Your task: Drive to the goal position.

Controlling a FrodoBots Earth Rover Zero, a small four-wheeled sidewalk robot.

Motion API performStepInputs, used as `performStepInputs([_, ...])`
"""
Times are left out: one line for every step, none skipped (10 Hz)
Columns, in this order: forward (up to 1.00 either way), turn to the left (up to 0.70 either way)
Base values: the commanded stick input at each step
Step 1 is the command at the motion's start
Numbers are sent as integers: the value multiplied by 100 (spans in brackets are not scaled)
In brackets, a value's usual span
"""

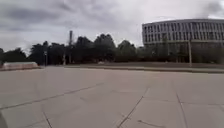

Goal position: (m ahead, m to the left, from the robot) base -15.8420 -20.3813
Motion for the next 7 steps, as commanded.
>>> performStepInputs([-100,40])
performStepInputs([-100,40])
performStepInputs([-100,40])
performStepInputs([-100,40])
performStepInputs([-100,40])
performStepInputs([-100,40])
performStepInputs([-100,40])
